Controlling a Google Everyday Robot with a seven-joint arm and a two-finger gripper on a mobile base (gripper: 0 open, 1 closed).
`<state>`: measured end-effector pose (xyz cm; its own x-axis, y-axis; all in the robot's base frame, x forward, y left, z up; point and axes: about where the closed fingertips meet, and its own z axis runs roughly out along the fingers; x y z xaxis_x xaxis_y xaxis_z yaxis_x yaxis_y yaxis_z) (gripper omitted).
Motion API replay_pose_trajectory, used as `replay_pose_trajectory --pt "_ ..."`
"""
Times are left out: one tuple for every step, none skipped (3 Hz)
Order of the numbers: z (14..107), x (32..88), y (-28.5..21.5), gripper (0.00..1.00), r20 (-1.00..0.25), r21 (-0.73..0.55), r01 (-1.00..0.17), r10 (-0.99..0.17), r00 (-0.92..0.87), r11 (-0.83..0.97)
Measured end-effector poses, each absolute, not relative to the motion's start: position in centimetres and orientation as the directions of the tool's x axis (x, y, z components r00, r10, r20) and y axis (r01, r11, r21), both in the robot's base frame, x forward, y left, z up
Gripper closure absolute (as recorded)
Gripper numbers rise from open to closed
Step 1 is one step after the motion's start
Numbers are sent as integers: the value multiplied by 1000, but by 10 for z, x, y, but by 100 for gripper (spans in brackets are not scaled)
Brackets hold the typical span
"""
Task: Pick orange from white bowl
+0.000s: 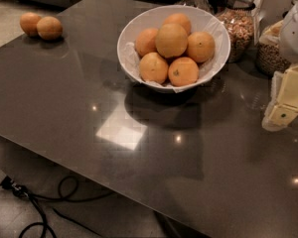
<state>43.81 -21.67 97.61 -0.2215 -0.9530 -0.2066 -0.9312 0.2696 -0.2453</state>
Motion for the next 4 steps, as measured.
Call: replay_pose_trajectory --pt "976 438 -217 0 -207 -245 -931 -953 -222 270" --pt "978 446 -207 0 -232 -255 -930 -951 -207 264" --pt "981 477 -179 0 -291 -272 -926 -940 -179 261" --pt "993 502 -149 0 -354 -298 -915 -922 -159 273"
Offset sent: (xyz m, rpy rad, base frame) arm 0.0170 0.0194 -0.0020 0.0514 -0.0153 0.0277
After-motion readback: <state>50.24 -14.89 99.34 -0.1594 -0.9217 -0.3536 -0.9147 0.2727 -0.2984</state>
